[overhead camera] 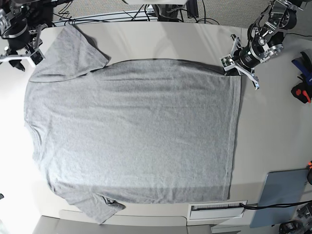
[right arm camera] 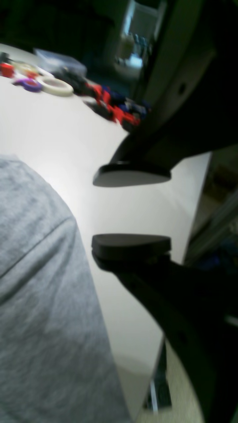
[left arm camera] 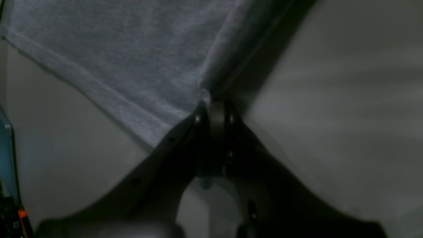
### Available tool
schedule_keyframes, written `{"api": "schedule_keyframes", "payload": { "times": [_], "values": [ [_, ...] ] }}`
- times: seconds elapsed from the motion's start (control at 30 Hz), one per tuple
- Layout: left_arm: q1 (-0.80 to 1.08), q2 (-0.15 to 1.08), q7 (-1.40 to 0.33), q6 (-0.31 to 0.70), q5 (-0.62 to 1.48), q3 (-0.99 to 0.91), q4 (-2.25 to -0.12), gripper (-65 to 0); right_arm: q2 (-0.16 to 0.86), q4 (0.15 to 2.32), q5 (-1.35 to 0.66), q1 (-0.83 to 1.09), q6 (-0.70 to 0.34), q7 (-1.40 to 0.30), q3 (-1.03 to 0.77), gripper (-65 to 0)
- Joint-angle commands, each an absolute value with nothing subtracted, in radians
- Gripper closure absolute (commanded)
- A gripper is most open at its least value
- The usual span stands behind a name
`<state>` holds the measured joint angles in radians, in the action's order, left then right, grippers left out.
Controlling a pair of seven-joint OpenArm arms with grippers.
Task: Fold the T-shirt properly
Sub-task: 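Move both grippers to the shoulder corners of the grey T-shirt, then grasp the shoulder corners with both grippers and pull toward the robot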
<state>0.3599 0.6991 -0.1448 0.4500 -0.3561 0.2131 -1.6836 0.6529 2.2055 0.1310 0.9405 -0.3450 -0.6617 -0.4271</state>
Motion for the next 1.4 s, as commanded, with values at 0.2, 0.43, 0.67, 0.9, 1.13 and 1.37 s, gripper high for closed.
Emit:
{"api": "schedule_keyframes", "payload": {
  "times": [0.2, 0.43, 0.67, 0.9, 1.13, 1.37],
  "values": [
    [0.382, 0.712, -0.217, 0.514, -0.375, 0.221, -1.666, 0.0, 0.748, 2.217, 0.27, 1.016, -0.497, -0.52, -0.439, -23.6],
    [0.382, 0.712, -0.217, 0.513, -0.375, 0.221, -1.666, 0.0, 0.79, 2.126, 0.312, 1.022, -0.55, -0.458, -0.412, -23.4],
    [0.382, 0.712, -0.216, 0.495, -0.375, 0.221, -1.666, 0.0, 0.831, 1.97, 0.407, 0.952, -0.546, -0.449, -0.235, -23.4],
    [0.382, 0.712, -0.217, 0.465, -0.375, 0.221, -1.666, 0.0, 0.831, 1.906, 0.459, 0.834, -0.519, -0.487, -0.05, -23.4],
    [0.382, 0.712, -0.217, 0.465, -0.375, 0.22, -1.666, 0.0, 0.83, 1.837, 0.495, 0.757, -0.497, -0.496, 0.038, -23.4],
    [0.382, 0.712, -0.217, 0.465, -0.375, 0.221, -1.666, 0.0, 0.828, 1.836, 0.494, 0.708, -0.497, -0.466, 0.054, -23.4]
  ]
}}
